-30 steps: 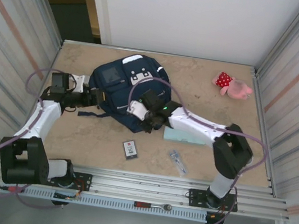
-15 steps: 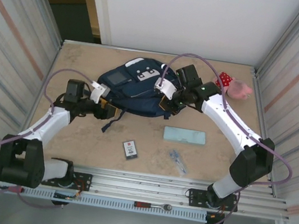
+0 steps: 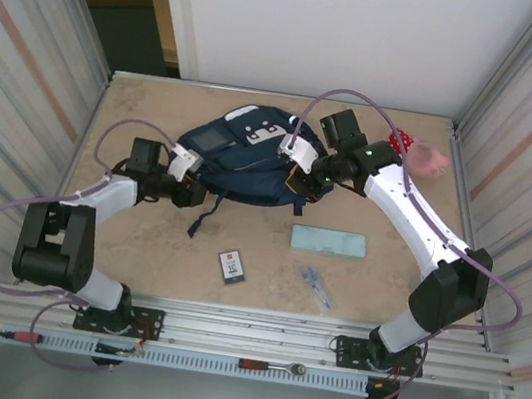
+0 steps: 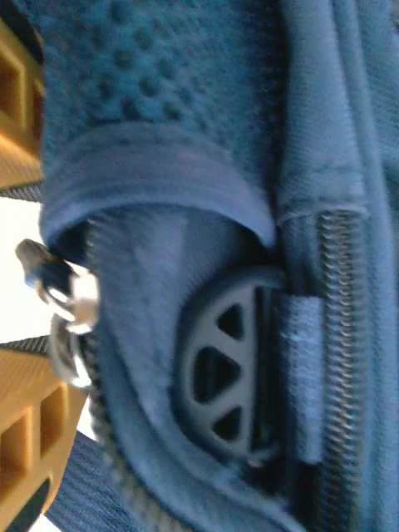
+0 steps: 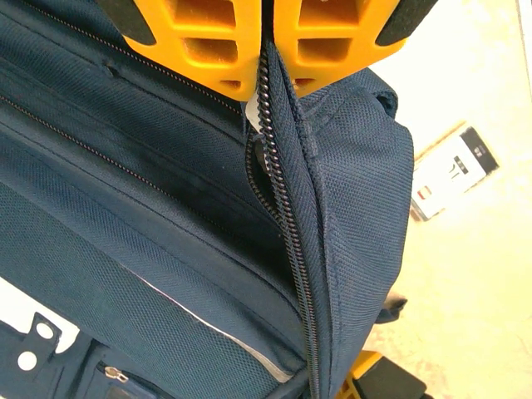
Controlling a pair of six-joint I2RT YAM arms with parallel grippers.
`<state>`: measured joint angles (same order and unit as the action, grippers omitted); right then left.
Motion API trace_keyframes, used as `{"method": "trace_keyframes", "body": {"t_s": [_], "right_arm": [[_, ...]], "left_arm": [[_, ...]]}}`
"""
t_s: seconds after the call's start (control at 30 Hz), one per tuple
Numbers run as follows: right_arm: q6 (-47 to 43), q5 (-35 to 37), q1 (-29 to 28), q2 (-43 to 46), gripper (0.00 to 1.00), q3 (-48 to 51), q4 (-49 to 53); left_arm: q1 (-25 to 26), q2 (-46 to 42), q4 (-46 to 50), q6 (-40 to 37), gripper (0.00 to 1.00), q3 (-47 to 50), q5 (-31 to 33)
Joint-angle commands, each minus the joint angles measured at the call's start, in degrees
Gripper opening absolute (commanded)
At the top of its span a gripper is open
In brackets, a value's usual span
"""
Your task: Pack the student bag
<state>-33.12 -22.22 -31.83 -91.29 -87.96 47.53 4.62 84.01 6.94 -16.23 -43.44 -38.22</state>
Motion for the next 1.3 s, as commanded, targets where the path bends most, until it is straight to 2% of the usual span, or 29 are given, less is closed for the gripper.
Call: {"method": "trace_keyframes", "body": {"t_s": [0.0, 0.2, 0.3, 0.4, 0.57, 0.8, 0.9, 1.07, 1.1, 1.2, 1.23, 1.27], "right_arm": [[1.1, -2.9, 0.4, 2.3, 0.00, -3.3, -2.5], [2.9, -0.8, 0.2, 1.8, 0.00, -3.0, -3.7], [4.2, 2.7, -0.2, 1.4, 0.00, -2.9, -3.8], [5.4, 4.9, -1.0, 1.5, 0.00, -1.4, -4.9], [9.5, 9.1, -3.5, 2.1, 0.00, 2.2, -9.0], [17.3, 12.2, -7.4, 2.1, 0.00, 8.7, -18.0], [21.7, 14.0, -8.2, 0.7, 0.00, 10.4, -21.6], [26.3, 13.0, -9.7, -1.7, 0.00, 10.9, -26.9], [28.0, 12.2, -9.7, -1.9, 0.02, 10.9, -27.6], [33.6, 10.6, -8.9, -0.2, 0.32, 11.7, -27.4], [37.0, 9.3, -8.1, 1.2, 0.45, 12.6, -27.1], [40.8, 7.8, -7.1, 2.7, 0.53, 14.0, -27.0]], "left_arm": [[0.8, -1.1, -0.7, -3.9, 0.35, -1.4, -3.4], [0.9, -3.2, -0.5, -5.3, 0.08, -0.3, -5.6], [1.0, -4.4, 0.2, -4.6, 0.00, -0.3, -5.4], [1.2, -5.7, 1.3, -3.8, 0.00, -0.5, -5.7], [2.6, -7.1, 3.0, -1.2, 0.00, -1.7, -10.0], [11.2, -6.3, 12.0, -2.7, 0.00, -7.1, -10.8], [14.0, -6.5, 14.6, -2.4, 0.00, -8.8, -12.6], [17.4, -6.8, 17.0, 0.0, 0.00, -10.8, -12.7], [17.5, -6.8, 16.7, 1.6, 0.00, -10.8, -11.9], [16.2, -6.8, 16.2, 5.8, 0.00, -9.8, -6.4], [15.2, -6.8, 15.8, 7.6, 0.00, -9.2, -4.5], [14.0, -6.7, 15.3, 9.5, 0.00, -8.5, -3.3]]}}
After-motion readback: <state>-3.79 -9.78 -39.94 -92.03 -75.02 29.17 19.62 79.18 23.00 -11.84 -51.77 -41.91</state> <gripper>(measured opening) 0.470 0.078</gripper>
